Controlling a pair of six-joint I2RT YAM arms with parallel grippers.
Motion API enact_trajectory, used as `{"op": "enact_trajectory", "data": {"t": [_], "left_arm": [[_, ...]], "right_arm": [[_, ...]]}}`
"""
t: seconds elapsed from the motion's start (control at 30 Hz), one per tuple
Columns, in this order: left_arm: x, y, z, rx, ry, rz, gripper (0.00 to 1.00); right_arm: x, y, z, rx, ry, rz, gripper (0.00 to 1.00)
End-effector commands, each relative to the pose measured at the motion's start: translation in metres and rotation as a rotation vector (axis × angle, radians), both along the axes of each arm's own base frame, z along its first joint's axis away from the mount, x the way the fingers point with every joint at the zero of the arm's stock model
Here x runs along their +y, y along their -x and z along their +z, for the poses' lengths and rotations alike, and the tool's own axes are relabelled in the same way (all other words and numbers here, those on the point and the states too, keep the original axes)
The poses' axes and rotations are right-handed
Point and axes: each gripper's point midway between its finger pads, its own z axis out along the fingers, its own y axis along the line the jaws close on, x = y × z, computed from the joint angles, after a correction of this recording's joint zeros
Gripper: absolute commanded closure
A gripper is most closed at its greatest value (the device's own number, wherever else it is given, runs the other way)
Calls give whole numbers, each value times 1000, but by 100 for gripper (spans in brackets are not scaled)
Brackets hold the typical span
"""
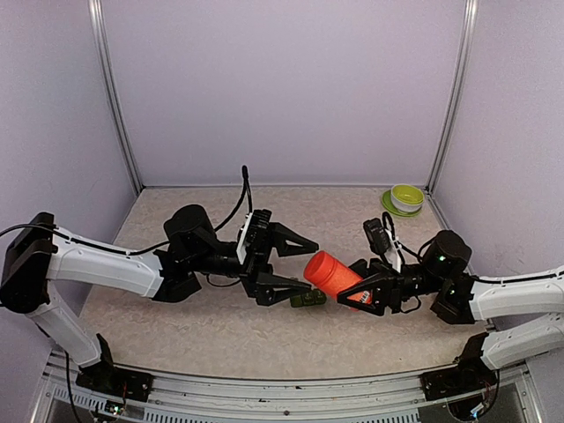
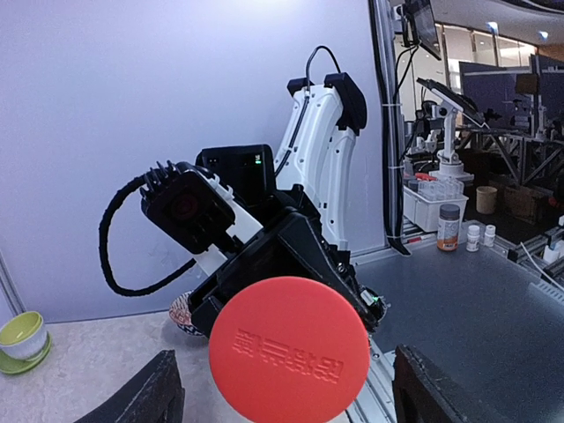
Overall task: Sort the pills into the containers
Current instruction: Pass from the left arm to the right, then unscrew the lid of the pill bottle from the pill bottle.
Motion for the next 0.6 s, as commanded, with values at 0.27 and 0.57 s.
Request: {"op": "enact_trajectory", "data": {"t": [0.27,0.57], "left_arm": [[-6,7,10,-20,0,-49,46],[-16,1,9,151,-35,-51,60]], "right_arm": [[6,4,13,-39,-30,49,76],[10,-10,8,-130,31,-37,75]]}}
